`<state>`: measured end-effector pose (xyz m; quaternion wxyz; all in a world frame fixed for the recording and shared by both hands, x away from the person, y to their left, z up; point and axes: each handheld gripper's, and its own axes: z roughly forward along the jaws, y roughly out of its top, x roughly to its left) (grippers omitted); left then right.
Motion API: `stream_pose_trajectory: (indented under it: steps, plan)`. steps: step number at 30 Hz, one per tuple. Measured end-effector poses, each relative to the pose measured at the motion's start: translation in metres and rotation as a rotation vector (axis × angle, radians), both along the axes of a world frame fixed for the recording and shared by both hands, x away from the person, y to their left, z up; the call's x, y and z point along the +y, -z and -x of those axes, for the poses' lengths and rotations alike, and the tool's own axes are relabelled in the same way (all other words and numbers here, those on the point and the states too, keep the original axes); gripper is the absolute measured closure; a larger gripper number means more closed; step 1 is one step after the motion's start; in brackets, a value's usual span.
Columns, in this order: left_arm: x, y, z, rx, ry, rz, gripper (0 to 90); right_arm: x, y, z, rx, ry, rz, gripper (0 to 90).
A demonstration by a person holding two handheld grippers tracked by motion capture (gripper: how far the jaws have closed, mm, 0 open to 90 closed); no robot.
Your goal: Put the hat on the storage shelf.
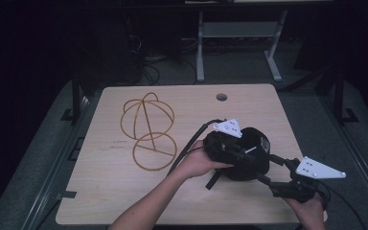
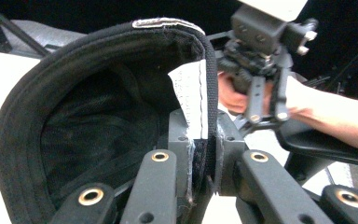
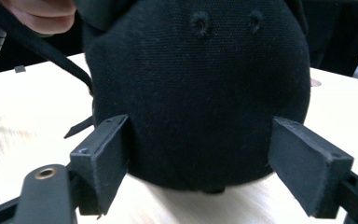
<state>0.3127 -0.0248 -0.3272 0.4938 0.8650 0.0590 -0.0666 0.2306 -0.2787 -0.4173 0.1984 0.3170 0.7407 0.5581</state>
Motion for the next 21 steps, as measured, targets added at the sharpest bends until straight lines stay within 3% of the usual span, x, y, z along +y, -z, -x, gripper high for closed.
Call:
stream_pose_trajectory:
  steps: [7, 17, 21]
  plan:
    - [-0.004, -0.013, 0.011, -0.024, 0.042, 0.017, 80.6, 0.001, 0.001, -0.001, -0.016, -0.018, -0.021, 36.4]
    - [-0.004, -0.020, 0.015, -0.058, 0.050, 0.008, 80.6, 0.002, -0.001, 0.001, -0.051, -0.052, -0.054, 78.0]
    - [-0.001, -0.021, 0.014, -0.059, 0.044, 0.009, 80.6, 0.004, -0.003, 0.002, -0.050, -0.059, -0.046, 84.9]
